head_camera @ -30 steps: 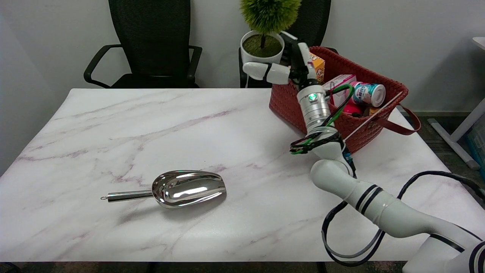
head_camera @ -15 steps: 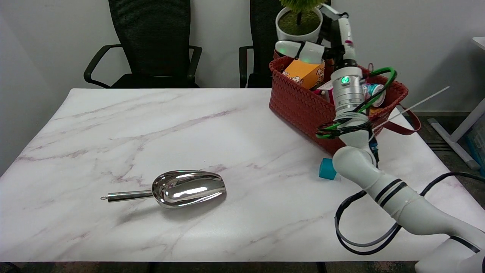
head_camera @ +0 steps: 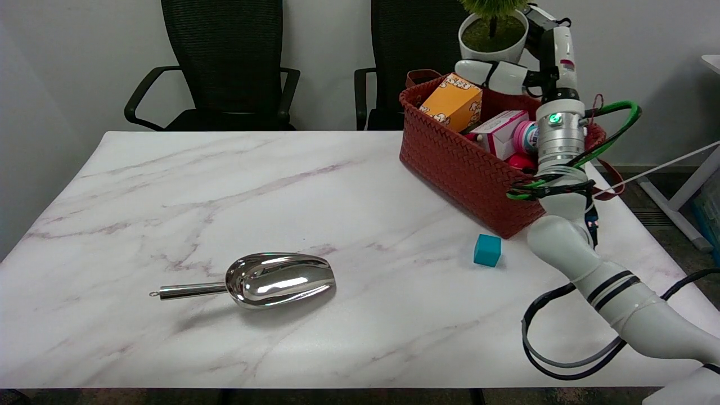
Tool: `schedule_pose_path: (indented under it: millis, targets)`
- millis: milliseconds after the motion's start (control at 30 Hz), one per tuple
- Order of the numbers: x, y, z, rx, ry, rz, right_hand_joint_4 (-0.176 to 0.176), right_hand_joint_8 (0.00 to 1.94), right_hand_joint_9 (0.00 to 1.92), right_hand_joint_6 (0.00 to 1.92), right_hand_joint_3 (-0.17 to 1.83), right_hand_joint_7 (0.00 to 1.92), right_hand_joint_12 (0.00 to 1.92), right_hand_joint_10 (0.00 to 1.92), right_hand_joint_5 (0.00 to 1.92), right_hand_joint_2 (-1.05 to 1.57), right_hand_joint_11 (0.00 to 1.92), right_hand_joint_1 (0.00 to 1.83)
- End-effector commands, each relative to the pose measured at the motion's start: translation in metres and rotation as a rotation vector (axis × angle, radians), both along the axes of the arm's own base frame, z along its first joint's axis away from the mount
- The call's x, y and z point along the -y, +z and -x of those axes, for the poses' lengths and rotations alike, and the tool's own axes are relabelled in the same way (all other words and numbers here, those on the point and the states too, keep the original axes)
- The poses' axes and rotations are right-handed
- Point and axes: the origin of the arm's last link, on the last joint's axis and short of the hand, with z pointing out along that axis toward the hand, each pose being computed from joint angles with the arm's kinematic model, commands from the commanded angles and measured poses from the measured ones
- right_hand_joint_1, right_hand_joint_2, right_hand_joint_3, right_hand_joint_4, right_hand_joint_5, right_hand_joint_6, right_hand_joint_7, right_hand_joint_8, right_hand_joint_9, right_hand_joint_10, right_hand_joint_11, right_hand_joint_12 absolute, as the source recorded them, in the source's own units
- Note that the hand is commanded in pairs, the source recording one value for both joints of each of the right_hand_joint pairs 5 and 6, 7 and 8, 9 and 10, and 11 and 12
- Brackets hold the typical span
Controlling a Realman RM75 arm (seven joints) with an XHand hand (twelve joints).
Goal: Place the potted plant into the brown storage basket.
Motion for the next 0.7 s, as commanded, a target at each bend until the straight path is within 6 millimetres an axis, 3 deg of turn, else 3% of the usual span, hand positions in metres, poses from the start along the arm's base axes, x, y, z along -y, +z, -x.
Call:
schedule_pose_path:
  millis: [33, 700]
  targets:
    - [-0.013, 0.037, 0.017, -0.119, -0.147, 0.188, 0.000, 1.04, 0.94, 0.71, -0.17, 1.04, 0.65, 0.94, 0.71, 0.60, 0.65, 1.22]
    - [-0.013, 0.071, 0.070, -0.124, -0.379, 0.317, 0.000, 1.01, 0.92, 0.64, -0.15, 1.01, 0.63, 0.92, 0.64, 0.57, 0.63, 1.23]
